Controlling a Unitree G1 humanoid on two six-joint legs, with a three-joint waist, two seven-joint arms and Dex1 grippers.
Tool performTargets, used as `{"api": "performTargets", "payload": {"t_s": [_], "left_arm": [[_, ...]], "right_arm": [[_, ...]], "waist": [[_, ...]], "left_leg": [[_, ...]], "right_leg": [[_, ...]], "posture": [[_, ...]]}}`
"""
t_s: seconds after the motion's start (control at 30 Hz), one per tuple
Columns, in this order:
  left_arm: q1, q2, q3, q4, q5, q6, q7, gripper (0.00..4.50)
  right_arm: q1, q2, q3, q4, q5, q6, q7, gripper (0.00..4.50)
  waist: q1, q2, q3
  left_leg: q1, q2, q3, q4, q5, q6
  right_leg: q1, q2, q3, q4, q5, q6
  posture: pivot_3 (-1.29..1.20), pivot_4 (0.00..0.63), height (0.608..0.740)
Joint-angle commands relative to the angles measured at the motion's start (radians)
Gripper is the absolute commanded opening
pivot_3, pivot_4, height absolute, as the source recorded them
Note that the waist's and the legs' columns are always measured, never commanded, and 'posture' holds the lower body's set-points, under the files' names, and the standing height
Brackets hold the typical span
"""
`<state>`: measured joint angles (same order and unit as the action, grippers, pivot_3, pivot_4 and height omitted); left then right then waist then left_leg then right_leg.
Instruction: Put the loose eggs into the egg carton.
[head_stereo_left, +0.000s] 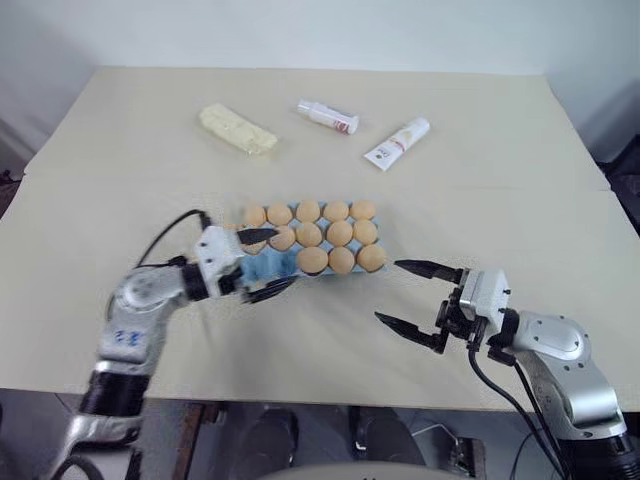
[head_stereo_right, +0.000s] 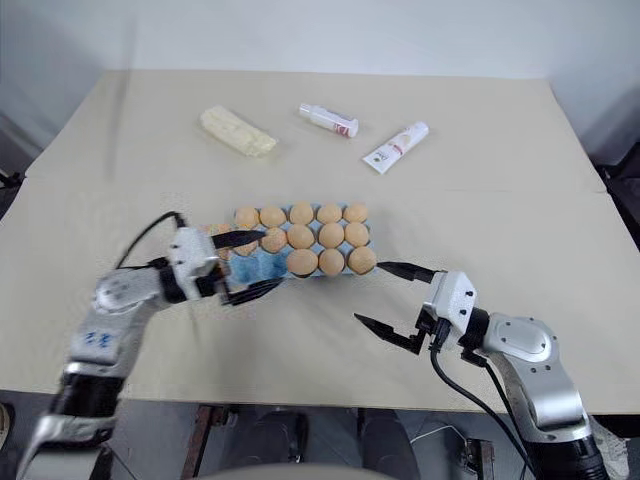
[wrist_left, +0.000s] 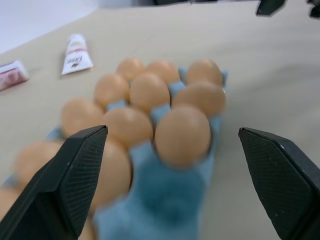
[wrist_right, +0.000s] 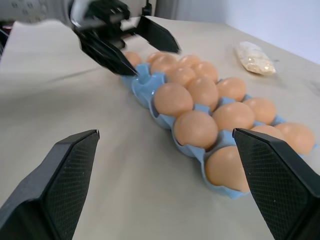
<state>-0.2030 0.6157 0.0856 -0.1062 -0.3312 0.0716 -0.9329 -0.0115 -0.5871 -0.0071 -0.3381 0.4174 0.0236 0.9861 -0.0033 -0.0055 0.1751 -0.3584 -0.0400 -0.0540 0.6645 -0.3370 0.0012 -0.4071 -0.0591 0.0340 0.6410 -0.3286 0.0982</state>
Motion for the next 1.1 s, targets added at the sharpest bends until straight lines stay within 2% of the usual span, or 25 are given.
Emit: {"api": "performTargets", "payload": {"t_s": [0.03,0.13,0.27,0.47,0.67,0.9,1.1], "left_arm": [[0.100,0.070,0.141,-0.022,-0.037,-0.014,-0.013,4.47],[0.227,0.106,0.257,0.015,-0.041,-0.044,-0.016,4.47],[0.357,0.073,0.371,0.048,-0.042,-0.104,0.031,4.47],[0.448,-0.009,0.370,-0.031,-0.059,-0.081,0.100,4.47],[0.346,-0.065,0.269,-0.059,-0.030,-0.009,0.192,4.47],[0.109,-0.106,0.165,0.153,0.035,0.001,0.258,4.47],[0.025,-0.146,0.136,0.277,0.042,-0.014,0.275,4.47]], "right_arm": [[-0.038,0.012,0.017,0.020,0.012,-0.030,0.034,4.50],[-0.077,0.027,0.039,0.054,0.009,-0.038,0.052,4.50],[-0.133,0.045,0.056,0.103,0.003,-0.046,0.062,4.50],[-0.190,0.051,0.063,0.141,0.007,-0.047,0.080,4.50],[-0.214,0.055,0.073,0.138,0.009,-0.036,0.083,4.50],[-0.226,0.058,0.074,0.121,0.007,-0.026,0.070,4.50],[-0.205,0.057,0.070,0.089,0.006,-0.017,0.045,4.50]], "waist": [[-0.001,0.000,0.000],[-0.003,0.000,0.000],[0.005,-0.001,0.001],[0.007,-0.002,0.001],[0.003,-0.003,0.001],[-0.001,-0.003,0.001],[0.001,-0.003,0.000]], "left_leg": [[0.000,0.000,0.000,0.000,0.000,0.000],[0.000,0.000,0.000,0.000,0.000,0.001],[0.000,0.000,0.000,-0.002,-0.001,0.001],[0.000,0.000,0.000,-0.002,-0.004,0.007],[0.000,0.000,0.000,-0.002,-0.004,0.006],[0.000,-0.001,0.000,-0.001,0.000,0.001],[0.000,-0.001,0.000,-0.001,0.000,-0.001]], "right_leg": [[0.000,0.000,0.000,0.000,0.000,0.000],[0.000,0.000,0.000,0.000,0.000,-0.001],[0.000,-0.001,-0.001,-0.001,0.000,-0.002],[0.001,-0.002,-0.001,-0.004,0.000,-0.002],[0.001,-0.002,-0.001,-0.002,0.000,-0.002],[-0.001,-0.001,-0.001,0.002,0.000,-0.002],[-0.002,-0.001,-0.001,0.002,0.000,-0.002]], "posture": [[0.00,0.150,0.740],[0.00,0.150,0.740],[0.00,0.150,0.740],[0.00,0.150,0.740],[0.00,0.150,0.740],[0.00,0.150,0.740],[0.00,0.150,0.740]]}}
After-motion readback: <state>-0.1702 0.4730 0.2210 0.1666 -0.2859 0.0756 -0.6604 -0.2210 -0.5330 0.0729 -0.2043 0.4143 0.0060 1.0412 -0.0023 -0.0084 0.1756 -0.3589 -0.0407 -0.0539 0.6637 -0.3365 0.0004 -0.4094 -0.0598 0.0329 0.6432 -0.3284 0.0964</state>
